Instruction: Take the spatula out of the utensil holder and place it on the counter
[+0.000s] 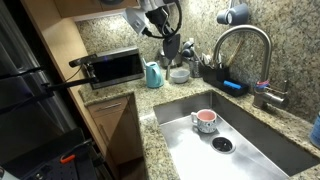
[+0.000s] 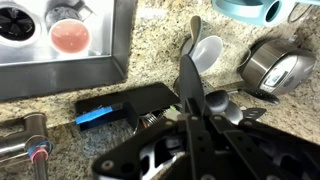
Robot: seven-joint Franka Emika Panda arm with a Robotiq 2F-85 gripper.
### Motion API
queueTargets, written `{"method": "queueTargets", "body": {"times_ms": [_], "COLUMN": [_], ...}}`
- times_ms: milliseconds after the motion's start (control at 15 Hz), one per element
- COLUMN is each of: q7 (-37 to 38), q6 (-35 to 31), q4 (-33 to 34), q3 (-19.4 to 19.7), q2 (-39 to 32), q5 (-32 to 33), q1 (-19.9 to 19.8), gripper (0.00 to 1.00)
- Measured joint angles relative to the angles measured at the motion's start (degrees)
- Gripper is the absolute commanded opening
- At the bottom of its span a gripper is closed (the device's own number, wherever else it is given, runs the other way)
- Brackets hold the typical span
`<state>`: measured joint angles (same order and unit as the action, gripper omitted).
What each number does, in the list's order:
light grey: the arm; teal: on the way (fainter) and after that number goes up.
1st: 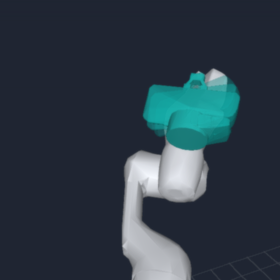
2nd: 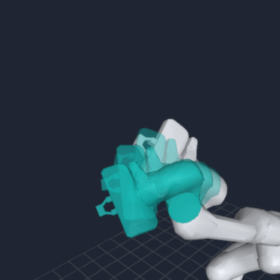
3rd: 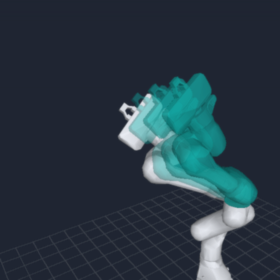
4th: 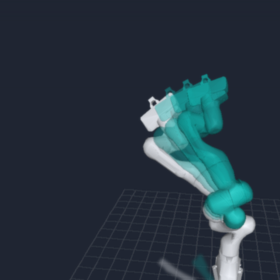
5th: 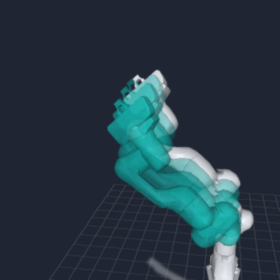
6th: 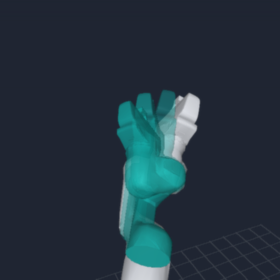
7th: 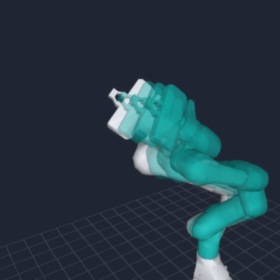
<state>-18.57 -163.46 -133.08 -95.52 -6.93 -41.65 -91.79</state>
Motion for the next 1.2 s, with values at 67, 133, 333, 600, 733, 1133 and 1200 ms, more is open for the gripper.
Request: {"method": "queueTargets", "body": {"times_ms": [67,133,333,600,733,1133,1200], "q7": [0.01,0.01,0.01,-0.14,-0.21,-0.22,-0.22], "q6": [0.18,0.4,0.47,0.4,0.18,0.15,0.15], "q4": [-0.1,-0.22,-0.82,-2.14,-2.79,-3.09,-3.09], "q3": [0.66,1.22,2.95,5.92,7.49,7.72,7.72], "q2": [0.6,1.03,1.26,0.95,0.21,0.05,0.05], "q5": [0.0,0.0,0.0,0.0,0.01,0.01,0.01], "q1": [0.7,1.31,3.34,6.67,8.83,9.11,9.1], "gripper": [0.01,0.01,0.01,0.01,0.04,0.04,0.01]}}
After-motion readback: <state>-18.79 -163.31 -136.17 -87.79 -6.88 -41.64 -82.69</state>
